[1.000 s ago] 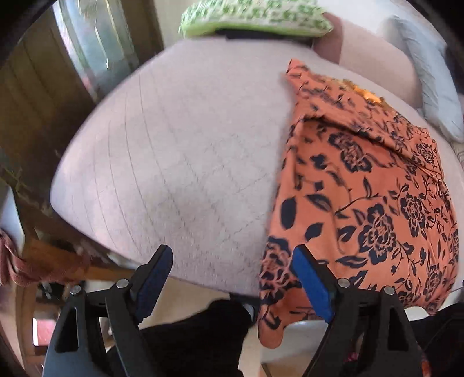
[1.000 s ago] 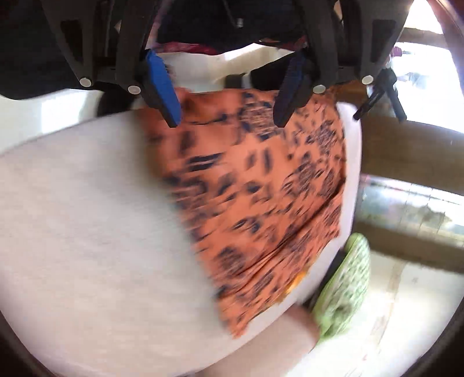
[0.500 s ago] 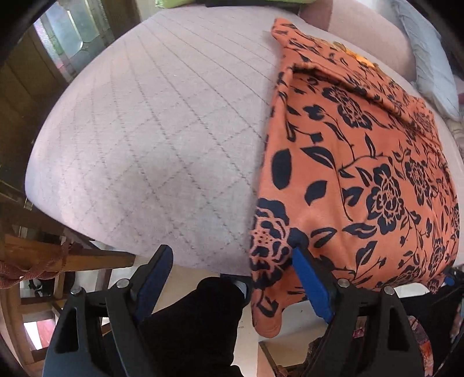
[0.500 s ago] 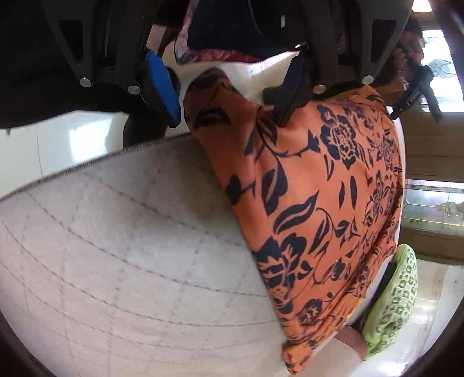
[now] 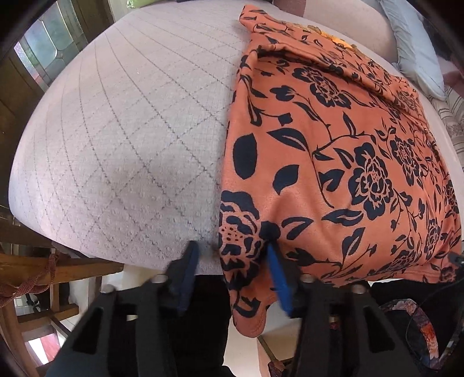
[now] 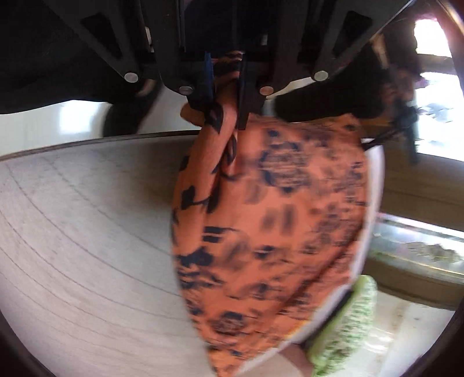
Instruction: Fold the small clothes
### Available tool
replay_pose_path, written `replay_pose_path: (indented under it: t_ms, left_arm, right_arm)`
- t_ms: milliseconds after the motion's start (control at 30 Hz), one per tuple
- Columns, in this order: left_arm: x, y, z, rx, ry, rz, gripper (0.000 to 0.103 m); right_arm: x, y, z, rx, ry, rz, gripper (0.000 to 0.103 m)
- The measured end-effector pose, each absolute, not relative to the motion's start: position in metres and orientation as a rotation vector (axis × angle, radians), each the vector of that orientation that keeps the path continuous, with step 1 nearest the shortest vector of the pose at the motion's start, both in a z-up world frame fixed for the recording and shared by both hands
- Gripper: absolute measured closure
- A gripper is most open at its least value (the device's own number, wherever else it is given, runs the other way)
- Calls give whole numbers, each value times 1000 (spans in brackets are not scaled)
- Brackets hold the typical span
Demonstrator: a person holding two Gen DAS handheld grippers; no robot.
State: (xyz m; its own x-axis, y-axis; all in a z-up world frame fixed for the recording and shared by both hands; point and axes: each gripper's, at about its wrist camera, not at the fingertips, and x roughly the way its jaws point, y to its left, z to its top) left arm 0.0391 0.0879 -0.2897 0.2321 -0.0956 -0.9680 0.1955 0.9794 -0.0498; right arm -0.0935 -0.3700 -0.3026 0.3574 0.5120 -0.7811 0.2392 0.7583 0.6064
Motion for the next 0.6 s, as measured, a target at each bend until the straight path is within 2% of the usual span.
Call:
replay_pose_path:
  t_ms: [67, 100, 133, 233, 600]
  left_arm:
    - [39, 85, -288, 81, 1301, -216, 50]
    - [41, 87, -286, 79, 1291, -229, 58]
    - [43, 85, -285, 74, 1282, -244, 80]
    - [44, 83, -280, 62, 1285, -270, 93]
    - [69, 112, -257, -239, 1287, -452, 95]
  right_arm:
    - [-89, -366, -289, 792, 1181, 259, 90]
    - [-87, -364, -283, 809, 1160, 278, 90]
    - [-85, -363, -277, 828, 1138, 294, 90]
    - [-79, -366, -260, 914, 1058, 354, 90]
    - [-77, -414, -221, 1074, 839, 370, 90]
